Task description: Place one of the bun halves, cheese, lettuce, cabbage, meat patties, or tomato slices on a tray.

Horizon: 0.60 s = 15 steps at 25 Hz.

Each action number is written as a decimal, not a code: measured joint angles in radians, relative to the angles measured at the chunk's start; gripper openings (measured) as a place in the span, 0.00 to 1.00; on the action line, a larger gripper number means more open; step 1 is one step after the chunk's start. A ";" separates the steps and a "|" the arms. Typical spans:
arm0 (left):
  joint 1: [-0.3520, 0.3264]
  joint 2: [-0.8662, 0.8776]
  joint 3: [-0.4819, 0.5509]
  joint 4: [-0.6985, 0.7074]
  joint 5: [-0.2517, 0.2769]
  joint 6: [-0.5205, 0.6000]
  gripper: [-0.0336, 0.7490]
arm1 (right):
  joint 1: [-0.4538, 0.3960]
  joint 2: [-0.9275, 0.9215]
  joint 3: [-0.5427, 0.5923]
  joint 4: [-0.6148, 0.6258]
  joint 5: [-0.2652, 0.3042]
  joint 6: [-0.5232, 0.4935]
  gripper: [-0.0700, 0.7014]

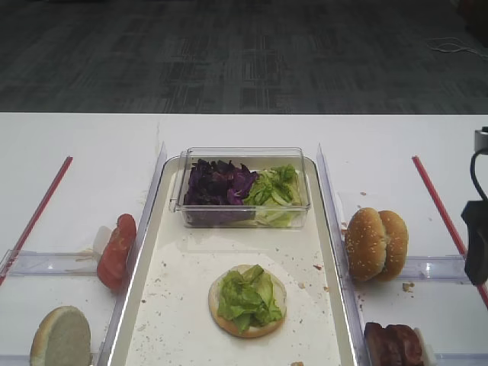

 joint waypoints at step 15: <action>0.000 0.000 0.000 0.000 0.000 0.000 0.60 | 0.000 -0.495 0.299 -0.009 -0.004 -0.004 0.98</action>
